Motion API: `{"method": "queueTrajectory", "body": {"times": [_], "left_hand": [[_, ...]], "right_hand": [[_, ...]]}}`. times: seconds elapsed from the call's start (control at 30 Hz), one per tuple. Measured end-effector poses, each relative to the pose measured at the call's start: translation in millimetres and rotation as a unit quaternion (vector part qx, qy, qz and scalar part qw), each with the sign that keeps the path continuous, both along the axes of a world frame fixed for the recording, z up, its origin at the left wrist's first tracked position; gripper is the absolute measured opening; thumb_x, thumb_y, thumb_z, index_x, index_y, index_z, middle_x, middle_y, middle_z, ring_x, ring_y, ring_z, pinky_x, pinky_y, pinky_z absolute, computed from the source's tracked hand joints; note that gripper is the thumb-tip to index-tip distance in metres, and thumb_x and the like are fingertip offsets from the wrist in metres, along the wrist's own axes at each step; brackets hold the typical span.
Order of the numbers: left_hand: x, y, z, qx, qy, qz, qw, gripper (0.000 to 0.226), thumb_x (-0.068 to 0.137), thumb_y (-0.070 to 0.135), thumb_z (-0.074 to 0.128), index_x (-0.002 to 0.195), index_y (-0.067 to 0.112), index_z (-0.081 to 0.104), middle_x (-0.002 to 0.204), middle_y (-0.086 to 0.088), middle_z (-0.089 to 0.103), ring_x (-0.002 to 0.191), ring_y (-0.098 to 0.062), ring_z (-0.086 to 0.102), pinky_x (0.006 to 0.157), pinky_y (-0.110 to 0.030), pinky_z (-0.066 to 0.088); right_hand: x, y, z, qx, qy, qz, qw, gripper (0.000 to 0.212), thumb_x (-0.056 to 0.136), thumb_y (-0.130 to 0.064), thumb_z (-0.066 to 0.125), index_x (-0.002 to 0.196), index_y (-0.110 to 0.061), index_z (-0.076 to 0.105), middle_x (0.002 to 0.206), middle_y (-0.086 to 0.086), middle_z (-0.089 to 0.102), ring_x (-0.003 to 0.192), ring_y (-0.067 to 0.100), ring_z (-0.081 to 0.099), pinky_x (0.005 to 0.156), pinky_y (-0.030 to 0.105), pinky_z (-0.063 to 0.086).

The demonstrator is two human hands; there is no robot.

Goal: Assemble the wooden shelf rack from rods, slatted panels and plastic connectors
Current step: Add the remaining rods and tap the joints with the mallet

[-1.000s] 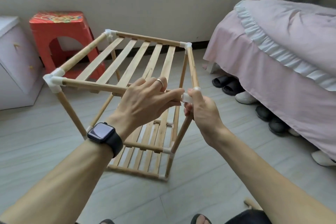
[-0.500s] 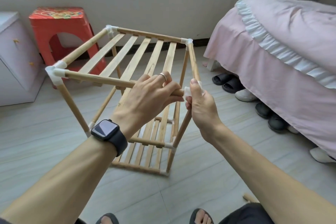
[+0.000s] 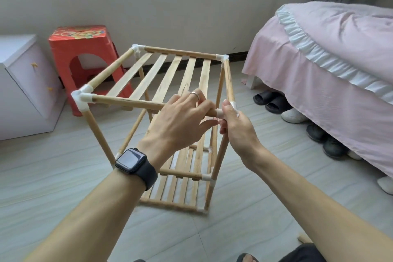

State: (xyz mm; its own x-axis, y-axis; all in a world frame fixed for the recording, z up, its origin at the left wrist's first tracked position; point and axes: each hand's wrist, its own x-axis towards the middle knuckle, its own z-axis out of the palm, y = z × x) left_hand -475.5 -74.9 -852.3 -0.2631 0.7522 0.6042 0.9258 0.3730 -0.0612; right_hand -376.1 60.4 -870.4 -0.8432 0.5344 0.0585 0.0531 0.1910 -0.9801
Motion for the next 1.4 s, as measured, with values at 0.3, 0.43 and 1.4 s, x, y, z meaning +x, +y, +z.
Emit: {"method": "queueTrajectory", "body": {"times": [0.3,0.43,1.4], "left_hand": [[-111,-130,19,0.171,-0.261,0.403,0.860,0.046,0.093,0.054,0.055,0.127,0.023,0.056,0.128,-0.011,0.055,0.121,-0.032,0.048,0.098,-0.049,0.040],[-128,-138,23,0.267,-0.638,0.228,0.685,0.031,0.095,0.011,0.063,0.123,-0.001,0.063,0.091,-0.011,0.074,0.074,-0.023,0.072,0.079,-0.040,0.053],[-95,-89,22,0.320,-0.698,0.209,0.605,0.025,0.097,0.018,0.062,0.120,0.008,0.061,0.113,-0.007,0.073,0.106,-0.028,0.070,0.095,-0.052,0.056]], "right_hand": [[-16,14,-6,-0.027,0.010,-0.052,0.998,0.039,0.100,-0.045,0.045,0.099,-0.011,0.062,0.058,-0.010,0.049,0.057,0.008,0.049,0.059,0.027,0.046],[-22,26,0,-0.127,0.025,-0.032,0.991,0.027,0.101,-0.027,0.051,0.105,-0.003,0.062,0.049,-0.011,0.047,0.045,0.005,0.046,0.044,0.019,0.043],[-22,80,21,-0.168,-0.021,-0.053,0.984,0.037,0.100,-0.043,0.050,0.090,-0.010,0.061,0.079,0.007,0.072,0.048,0.010,0.046,0.059,0.029,0.042]]}}
